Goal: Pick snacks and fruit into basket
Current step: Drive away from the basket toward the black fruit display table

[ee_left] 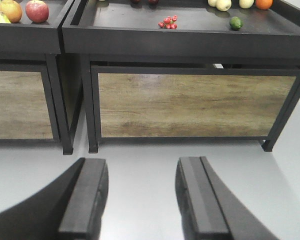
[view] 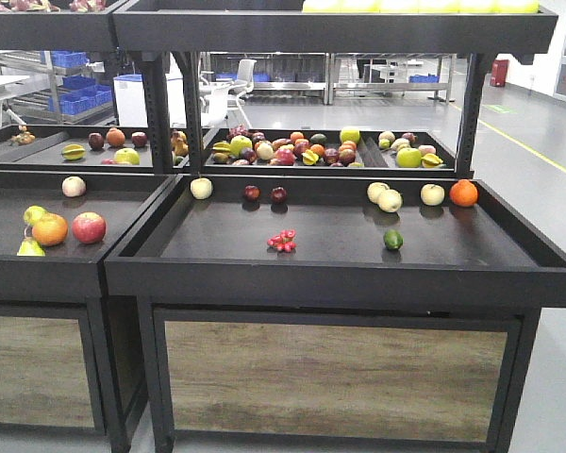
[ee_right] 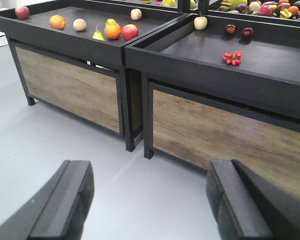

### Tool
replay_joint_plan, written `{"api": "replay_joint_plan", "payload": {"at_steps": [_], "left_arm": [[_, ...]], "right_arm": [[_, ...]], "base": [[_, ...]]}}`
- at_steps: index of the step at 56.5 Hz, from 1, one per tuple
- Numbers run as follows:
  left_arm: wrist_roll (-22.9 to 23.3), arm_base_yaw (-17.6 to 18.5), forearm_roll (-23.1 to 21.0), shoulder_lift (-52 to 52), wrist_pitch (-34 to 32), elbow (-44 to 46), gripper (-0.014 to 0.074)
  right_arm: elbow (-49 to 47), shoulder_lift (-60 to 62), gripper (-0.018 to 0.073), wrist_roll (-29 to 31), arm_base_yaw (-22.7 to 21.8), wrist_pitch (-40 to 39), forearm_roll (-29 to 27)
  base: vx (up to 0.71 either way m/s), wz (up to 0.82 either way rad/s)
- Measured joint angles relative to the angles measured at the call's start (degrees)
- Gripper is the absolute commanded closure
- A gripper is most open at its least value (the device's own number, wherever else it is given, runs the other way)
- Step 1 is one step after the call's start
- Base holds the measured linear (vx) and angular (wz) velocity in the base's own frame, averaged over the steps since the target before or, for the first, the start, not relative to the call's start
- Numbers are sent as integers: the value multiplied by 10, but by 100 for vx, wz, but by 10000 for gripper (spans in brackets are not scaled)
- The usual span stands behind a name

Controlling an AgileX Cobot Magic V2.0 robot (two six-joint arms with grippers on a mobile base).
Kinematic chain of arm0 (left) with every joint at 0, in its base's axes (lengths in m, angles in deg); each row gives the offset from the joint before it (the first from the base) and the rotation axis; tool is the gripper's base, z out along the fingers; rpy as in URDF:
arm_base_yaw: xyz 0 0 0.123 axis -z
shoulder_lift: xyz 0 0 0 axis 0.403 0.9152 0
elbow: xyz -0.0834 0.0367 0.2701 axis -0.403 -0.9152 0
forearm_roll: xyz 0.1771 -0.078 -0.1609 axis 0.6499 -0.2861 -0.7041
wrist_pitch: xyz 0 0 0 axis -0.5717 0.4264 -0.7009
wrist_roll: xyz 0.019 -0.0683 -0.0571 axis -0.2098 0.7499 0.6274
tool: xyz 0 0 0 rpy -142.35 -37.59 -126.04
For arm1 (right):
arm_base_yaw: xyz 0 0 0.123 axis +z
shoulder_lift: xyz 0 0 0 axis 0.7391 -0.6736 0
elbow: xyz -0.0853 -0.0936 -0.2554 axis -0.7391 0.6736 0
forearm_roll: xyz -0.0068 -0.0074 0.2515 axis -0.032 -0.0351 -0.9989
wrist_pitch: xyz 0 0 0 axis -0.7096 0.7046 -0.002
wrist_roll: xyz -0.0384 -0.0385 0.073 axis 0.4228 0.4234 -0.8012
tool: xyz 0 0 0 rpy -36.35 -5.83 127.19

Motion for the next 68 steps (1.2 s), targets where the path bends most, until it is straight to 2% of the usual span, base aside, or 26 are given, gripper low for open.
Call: {"api": "replay_joint_plan", "payload": {"at_steps": [49,68], "left_arm": [[0,-1,0,0,0,0,185],[0,-1,0,0,0,0,185]], "right_arm": [[0,0,29,0,0,0,0],[0,0,29,0,0,0,0]], "base": [[30,-28],[36,-3]]}}
